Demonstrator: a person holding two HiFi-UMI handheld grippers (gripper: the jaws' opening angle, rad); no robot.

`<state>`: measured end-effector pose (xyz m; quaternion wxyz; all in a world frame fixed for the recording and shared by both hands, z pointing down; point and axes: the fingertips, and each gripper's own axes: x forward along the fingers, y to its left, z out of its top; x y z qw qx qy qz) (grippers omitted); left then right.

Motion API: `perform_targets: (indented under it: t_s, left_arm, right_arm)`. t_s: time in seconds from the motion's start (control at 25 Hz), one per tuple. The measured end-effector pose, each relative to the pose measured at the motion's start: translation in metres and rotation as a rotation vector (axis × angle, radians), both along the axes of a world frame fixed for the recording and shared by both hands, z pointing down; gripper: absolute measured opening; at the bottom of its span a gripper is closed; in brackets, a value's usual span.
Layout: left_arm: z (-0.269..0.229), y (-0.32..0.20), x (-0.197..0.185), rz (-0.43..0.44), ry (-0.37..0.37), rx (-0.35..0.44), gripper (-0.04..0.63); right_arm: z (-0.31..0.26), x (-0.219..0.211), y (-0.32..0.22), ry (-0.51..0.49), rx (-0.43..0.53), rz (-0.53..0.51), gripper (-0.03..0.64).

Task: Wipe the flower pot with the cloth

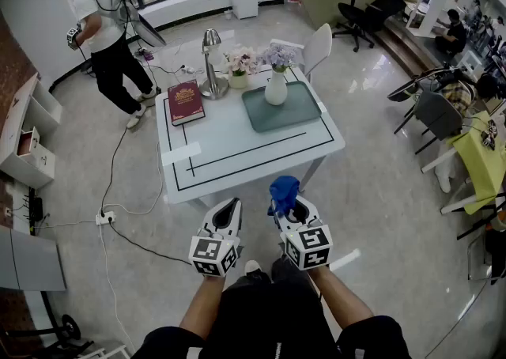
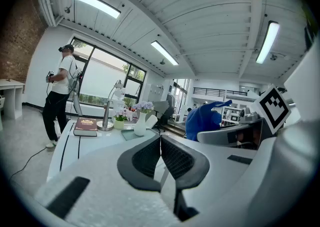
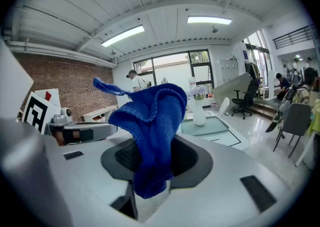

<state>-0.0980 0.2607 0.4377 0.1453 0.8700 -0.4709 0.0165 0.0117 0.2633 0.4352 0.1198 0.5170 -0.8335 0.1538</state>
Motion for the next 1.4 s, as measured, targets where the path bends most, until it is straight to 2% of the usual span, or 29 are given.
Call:
perform_targets:
  t_s: [0.52, 0.76, 1.08, 1.24, 1.4]
  left_arm:
    - [0.001, -0.006, -0.004, 0.015, 0.003, -0.004, 0.010]
    - [0.009, -0.032, -0.004, 0.015, 0.013, -0.029, 0.011]
    - [0.012, -0.104, 0.019, 0.031, -0.004, -0.033, 0.011]
    - [0.013, -0.156, 0.030, 0.046, -0.024, -0.028, 0.010]
    - [0.019, -0.215, 0.039, 0.025, -0.023, -0.040, 0.011]
  right_arm:
    - [0.000, -0.003, -0.006, -0.030, -0.002, 0.015, 0.138]
    - [0.009, 0.004, -0.025, -0.037, -0.029, 0.030, 0.138]
    - [0.022, 0.025, -0.097, -0.026, -0.052, 0.041, 0.138]
    - [0.025, 0.030, -0.152, -0.017, -0.055, 0.037, 0.138]
    - [0.032, 0.042, -0.209, 0.001, -0.070, 0.026, 0.138]
